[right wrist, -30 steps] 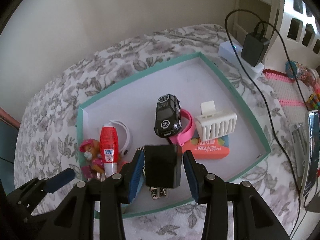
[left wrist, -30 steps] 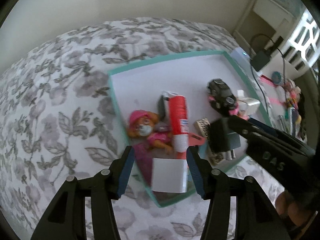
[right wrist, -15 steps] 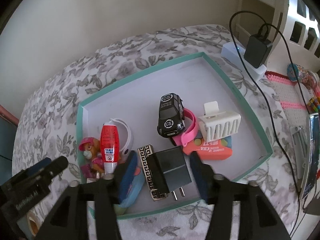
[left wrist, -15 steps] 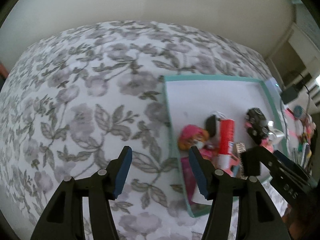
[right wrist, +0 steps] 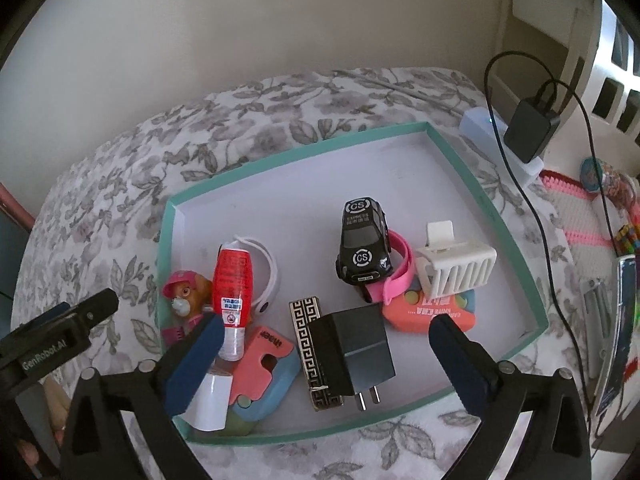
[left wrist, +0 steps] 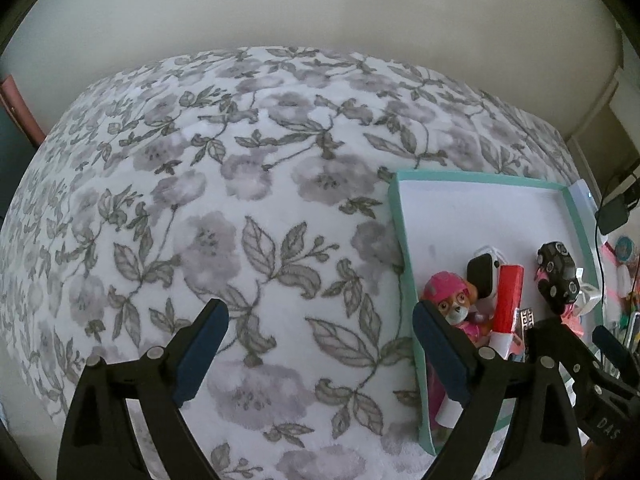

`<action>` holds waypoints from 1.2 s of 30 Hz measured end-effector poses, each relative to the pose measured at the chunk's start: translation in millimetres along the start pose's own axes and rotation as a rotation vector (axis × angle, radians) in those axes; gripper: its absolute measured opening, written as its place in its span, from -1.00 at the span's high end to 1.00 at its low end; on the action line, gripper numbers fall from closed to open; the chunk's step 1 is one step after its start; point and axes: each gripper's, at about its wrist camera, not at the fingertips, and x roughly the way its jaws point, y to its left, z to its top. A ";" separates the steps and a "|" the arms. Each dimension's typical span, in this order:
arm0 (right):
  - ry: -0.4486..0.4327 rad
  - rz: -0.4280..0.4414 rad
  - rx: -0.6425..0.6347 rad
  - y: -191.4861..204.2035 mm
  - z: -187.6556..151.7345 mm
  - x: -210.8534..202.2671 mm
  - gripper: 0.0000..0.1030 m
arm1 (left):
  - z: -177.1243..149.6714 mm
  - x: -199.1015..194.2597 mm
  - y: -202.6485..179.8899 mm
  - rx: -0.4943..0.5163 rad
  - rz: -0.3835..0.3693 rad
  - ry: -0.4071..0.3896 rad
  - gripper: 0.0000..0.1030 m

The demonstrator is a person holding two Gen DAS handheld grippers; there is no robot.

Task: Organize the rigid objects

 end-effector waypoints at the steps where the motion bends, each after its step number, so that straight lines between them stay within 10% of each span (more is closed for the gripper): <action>1: 0.001 -0.003 -0.001 0.4 -0.2 0.5 -1.00 | -0.1 0.8 -0.3 0.002 -0.002 0.004 -0.82; 8: 0.003 -0.015 -0.023 5.6 -3.5 0.3 -1.00 | 1.3 -7.4 0.3 -0.018 -0.073 -0.010 -0.82; 24: -0.037 -0.021 -0.049 20.6 -19.9 -18.5 -1.00 | -12.2 -43.9 26.3 -0.047 0.127 -0.108 -0.82; 36: -0.042 -0.011 -0.067 31.2 -36.7 -27.4 -1.00 | -37.0 -53.6 36.9 -0.024 0.136 -0.078 -0.82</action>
